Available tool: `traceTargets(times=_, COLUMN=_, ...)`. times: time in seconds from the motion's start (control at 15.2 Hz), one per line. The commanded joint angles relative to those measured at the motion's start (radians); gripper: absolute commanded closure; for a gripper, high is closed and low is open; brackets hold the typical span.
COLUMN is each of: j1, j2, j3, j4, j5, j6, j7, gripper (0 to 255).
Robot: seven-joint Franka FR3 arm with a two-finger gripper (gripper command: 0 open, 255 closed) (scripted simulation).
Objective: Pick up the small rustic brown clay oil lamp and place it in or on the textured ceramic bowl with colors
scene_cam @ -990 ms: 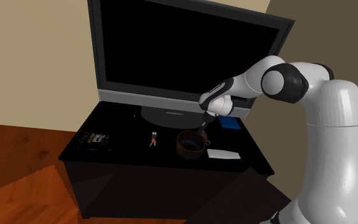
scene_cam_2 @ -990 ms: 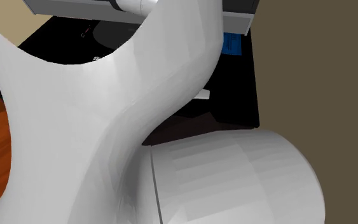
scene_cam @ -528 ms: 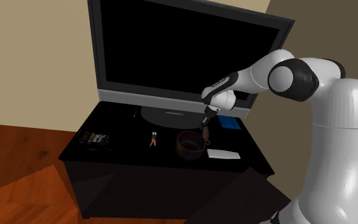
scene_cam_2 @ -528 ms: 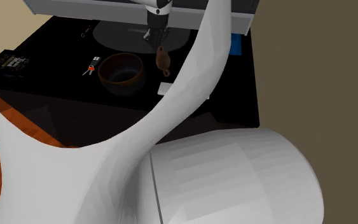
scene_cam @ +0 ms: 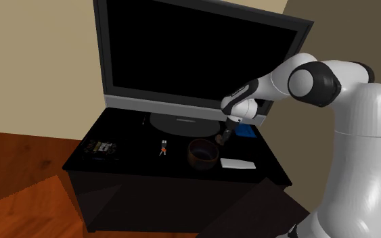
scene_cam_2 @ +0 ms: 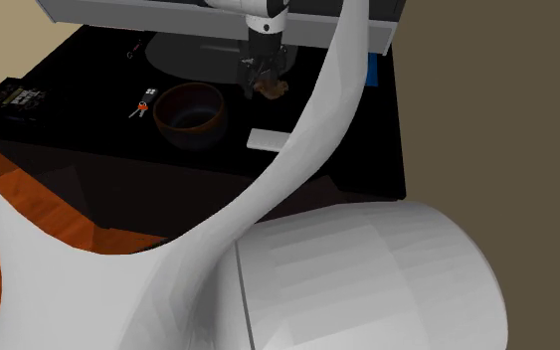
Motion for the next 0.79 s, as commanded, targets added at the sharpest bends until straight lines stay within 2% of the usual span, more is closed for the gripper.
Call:
traceTargets(times=0.0, j1=0.001, j2=-0.009, j3=-0.024, j4=-0.023, j5=-0.039, j6=-0.036, j7=0.0, gripper=0)
traceTargets(times=0.53, j1=-0.01, j2=0.065, j3=0.002, j4=-0.027, j5=-0.004, j6=0.039, j7=-0.024, gripper=0)
traceTargets(times=0.73, j1=-0.01, j2=0.065, j3=0.002, j4=-0.027, j5=-0.004, j6=0.039, j7=-0.024, gripper=0)
